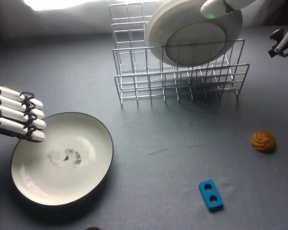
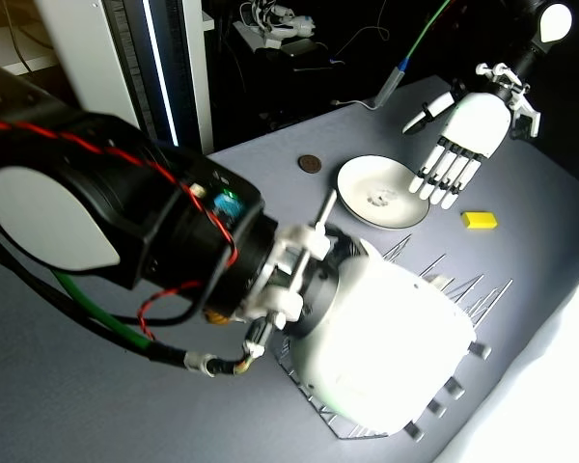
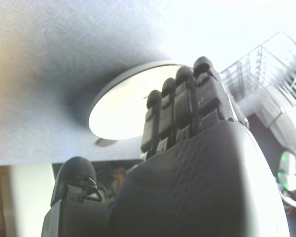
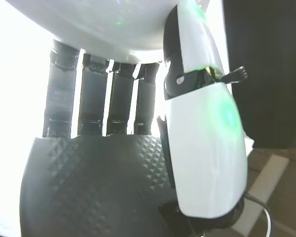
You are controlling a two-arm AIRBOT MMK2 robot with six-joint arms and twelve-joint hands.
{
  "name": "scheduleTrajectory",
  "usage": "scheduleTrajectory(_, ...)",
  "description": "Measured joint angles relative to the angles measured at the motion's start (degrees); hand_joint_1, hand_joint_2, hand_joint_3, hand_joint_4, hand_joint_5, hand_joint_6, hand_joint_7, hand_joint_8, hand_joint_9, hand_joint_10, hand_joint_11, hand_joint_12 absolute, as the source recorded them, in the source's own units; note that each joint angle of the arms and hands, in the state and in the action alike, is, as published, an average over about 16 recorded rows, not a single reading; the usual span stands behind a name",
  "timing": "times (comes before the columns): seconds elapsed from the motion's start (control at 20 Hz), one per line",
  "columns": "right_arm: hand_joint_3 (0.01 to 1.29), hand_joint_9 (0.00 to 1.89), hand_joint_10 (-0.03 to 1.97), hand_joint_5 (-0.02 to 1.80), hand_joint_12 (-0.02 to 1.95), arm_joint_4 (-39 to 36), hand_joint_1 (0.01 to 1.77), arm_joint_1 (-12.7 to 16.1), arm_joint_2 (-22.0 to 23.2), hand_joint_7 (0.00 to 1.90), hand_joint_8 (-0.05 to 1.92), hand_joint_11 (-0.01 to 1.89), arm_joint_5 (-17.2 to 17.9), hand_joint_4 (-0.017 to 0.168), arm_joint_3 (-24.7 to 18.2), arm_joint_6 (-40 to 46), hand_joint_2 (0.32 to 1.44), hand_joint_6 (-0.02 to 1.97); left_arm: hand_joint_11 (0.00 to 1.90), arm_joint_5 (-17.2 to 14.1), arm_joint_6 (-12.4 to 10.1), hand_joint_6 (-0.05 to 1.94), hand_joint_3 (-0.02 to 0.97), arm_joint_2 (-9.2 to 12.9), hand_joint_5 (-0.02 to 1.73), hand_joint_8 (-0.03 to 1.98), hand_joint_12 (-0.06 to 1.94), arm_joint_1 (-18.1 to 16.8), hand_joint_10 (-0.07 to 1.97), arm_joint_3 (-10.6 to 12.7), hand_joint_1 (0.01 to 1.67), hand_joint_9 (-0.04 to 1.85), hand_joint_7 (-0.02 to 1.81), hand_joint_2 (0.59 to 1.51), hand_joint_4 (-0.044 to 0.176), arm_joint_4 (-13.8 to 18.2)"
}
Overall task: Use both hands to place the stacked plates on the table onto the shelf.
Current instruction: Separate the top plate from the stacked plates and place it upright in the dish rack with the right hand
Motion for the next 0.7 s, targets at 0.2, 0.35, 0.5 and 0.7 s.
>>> scheduleTrajectory(0.2,0.01,1.01,0.64,0.90,1.36,0.4,1.24,-1.4,-0.9,1.03,0.94,0.76,0.8,-0.007,1.4,0.0,1.04,0.89,0.02,-0.3,0.0,0.01,0.019,0.0,0.12,0.01,0.01,0.2,0.01,0.0,0.02,0.06,0.09,1.148,0.001,0.0)
scheduleTrajectory(0.35,0.01,0.99,0.55,0.88,1.33,0.7,1.23,-2.3,-1.3,1.01,0.78,0.73,1.5,-0.007,1.9,-0.1,1.05,0.88,0.02,-0.4,0.0,0.01,0.019,0.0,0.12,0.01,0.01,0.3,0.01,0.1,0.02,0.06,0.09,1.148,0.001,0.0)
scheduleTrajectory(0.5,0.01,0.97,0.43,0.86,1.28,0.9,1.22,-2.7,-1.4,0.98,0.60,0.68,2.1,-0.006,2.1,-0.1,1.06,0.73,0.02,-0.5,0.0,0.01,0.019,0.0,0.12,0.01,0.01,0.4,0.01,0.1,0.02,0.06,0.09,1.149,0.001,0.0)
scheduleTrajectory(0.7,0.01,0.93,0.25,0.83,1.20,1.2,1.21,-2.4,-1.2,0.93,0.37,0.59,2.7,-0.005,2.1,-0.7,1.07,0.53,0.02,-0.5,0.1,0.01,0.019,0.0,0.12,0.01,0.02,0.7,0.01,0.1,0.02,0.07,0.10,1.150,0.001,0.0)
